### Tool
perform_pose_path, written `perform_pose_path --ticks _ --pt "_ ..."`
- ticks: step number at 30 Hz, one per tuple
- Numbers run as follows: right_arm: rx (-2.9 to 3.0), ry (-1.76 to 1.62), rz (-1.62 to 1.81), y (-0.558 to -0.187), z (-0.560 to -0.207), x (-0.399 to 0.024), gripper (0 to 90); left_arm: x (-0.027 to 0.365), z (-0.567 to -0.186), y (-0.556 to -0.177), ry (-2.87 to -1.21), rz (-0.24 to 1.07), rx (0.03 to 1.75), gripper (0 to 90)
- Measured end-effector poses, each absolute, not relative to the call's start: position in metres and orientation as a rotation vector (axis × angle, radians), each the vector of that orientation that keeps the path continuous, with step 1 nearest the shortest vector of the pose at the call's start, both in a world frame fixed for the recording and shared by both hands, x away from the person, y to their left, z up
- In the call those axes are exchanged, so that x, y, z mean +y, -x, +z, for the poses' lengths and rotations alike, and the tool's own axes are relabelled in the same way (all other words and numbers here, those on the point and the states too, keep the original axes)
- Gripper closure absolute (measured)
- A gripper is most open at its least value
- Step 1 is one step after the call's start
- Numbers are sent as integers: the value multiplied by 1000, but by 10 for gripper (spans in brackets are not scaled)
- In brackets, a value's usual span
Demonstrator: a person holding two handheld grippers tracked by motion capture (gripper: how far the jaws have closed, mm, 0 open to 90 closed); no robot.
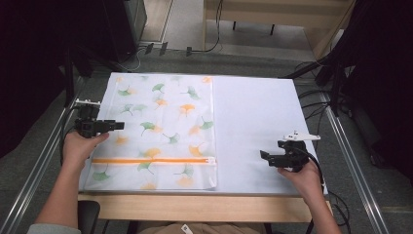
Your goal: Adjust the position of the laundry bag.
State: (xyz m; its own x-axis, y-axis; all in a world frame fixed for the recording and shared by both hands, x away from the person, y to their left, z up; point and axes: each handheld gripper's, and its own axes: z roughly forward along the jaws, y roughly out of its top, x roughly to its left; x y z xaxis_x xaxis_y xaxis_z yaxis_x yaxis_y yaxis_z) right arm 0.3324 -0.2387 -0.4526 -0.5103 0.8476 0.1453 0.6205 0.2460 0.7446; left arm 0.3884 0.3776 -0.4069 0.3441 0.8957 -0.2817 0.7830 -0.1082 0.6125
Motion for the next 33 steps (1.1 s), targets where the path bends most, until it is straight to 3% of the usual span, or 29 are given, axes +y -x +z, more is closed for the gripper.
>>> perform_pose_path --ticks 6,8,10,12,15,18,23,29,33 --pt "2239 -1360 1117 -335 -454 -241 161 375 -407 -381 -1905 211 1440 552" --pt "2239 -1361 1132 -336 -453 -241 206 372 -406 -379 -1927 212 1445 564" --pt "2244 -1361 1144 -336 -452 -240 265 369 -406 -377 -1945 214 1441 549" --pt "2247 -1373 1139 -337 -452 -240 289 368 -407 -378 -1958 172 1479 448" --pt "2289 -1383 1144 -338 -452 -240 378 365 -406 -375 -1970 173 1455 439" --pt "2297 -1420 1171 -341 -450 -242 383 362 -402 -371 -1951 169 1427 416" --pt "2305 -1383 1185 -349 -446 -238 366 356 -396 -367 -1927 155 1420 461" --pt "2360 -1295 1159 -370 -440 -222 393 348 -397 -366 -1953 126 1425 320" --pt "2349 -1325 1140 -376 -442 -212 399 346 -400 -363 -1972 89 1434 369"
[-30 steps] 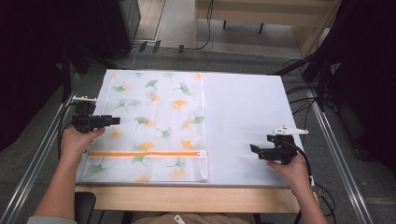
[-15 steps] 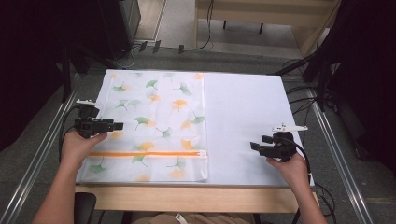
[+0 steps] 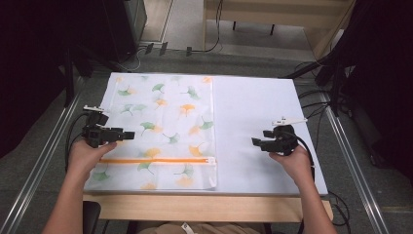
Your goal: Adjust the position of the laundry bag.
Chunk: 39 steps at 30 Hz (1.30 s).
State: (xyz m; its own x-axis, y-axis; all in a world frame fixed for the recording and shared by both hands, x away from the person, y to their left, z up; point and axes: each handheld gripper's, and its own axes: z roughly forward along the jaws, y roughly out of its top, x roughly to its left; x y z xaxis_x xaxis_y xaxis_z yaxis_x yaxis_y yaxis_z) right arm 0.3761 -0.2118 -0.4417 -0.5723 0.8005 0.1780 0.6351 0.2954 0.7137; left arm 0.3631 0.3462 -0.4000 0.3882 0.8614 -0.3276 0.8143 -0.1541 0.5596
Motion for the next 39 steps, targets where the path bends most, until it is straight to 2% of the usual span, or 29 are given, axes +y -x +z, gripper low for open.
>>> perform_pose_path --ticks 5,15,19,21,39 --pt "2363 -1367 1126 -379 -443 -209 423 347 -398 -358 -1984 59 1400 402" --pt "2387 -1331 1132 -374 -440 -200 434 353 -395 -349 -1973 94 1372 432" --pt "2393 -1310 1142 -373 -438 -195 438 356 -397 -346 -1977 103 1376 429" --pt "2401 -1309 1151 -374 -436 -192 478 358 -398 -344 -1980 97 1379 426" --pt "2521 -1172 1122 -382 -439 -144 491 379 -401 -322 -1970 155 1451 411"
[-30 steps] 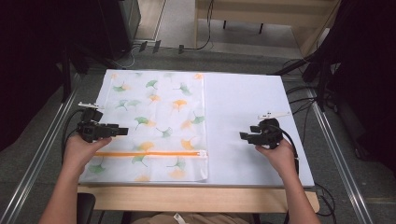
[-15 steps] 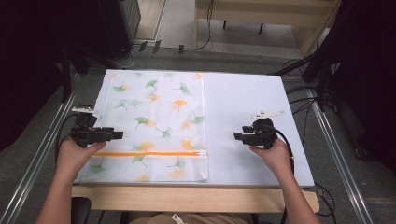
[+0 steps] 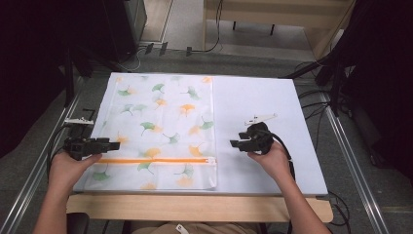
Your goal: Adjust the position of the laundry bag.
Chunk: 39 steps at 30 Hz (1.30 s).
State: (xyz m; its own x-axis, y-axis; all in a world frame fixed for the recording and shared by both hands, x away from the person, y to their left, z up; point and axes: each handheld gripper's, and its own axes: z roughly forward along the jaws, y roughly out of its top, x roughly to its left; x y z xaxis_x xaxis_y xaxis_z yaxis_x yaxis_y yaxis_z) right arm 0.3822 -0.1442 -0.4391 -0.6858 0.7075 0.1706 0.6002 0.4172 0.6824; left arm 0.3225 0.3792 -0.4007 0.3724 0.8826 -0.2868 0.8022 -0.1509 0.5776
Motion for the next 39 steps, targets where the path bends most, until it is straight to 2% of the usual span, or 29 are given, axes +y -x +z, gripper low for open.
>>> perform_pose_path --ticks 24,39 --pt "2614 -1107 1130 -391 -451 -99 462 413 -416 -318 -1931 228 1564 406" --pt "2620 -1085 1048 -394 -466 -71 460 427 -432 -326 -1893 175 1640 415"
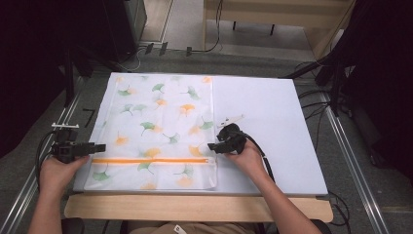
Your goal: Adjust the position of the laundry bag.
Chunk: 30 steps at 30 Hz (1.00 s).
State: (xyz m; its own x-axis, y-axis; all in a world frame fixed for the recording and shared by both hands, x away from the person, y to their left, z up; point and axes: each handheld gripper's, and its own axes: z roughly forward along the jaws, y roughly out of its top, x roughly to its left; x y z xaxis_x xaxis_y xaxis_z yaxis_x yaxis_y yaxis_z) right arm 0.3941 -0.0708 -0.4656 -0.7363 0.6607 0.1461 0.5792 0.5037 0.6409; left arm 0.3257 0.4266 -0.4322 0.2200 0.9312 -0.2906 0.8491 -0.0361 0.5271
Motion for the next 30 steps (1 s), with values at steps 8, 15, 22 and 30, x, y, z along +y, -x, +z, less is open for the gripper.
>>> perform_pose_path --ticks 8,15,22,30 --pt "2576 -969 1006 -386 -468 -48 588 420 -437 -329 -1914 122 1623 477" --pt "2558 -1002 1022 -387 -468 -47 804 417 -438 -328 -1923 155 1647 610" --pt "2565 -1059 1034 -391 -467 -51 871 416 -440 -330 -1921 102 1662 847" --pt "2579 -1097 1038 -394 -463 -57 878 413 -436 -330 -1908 88 1636 897"
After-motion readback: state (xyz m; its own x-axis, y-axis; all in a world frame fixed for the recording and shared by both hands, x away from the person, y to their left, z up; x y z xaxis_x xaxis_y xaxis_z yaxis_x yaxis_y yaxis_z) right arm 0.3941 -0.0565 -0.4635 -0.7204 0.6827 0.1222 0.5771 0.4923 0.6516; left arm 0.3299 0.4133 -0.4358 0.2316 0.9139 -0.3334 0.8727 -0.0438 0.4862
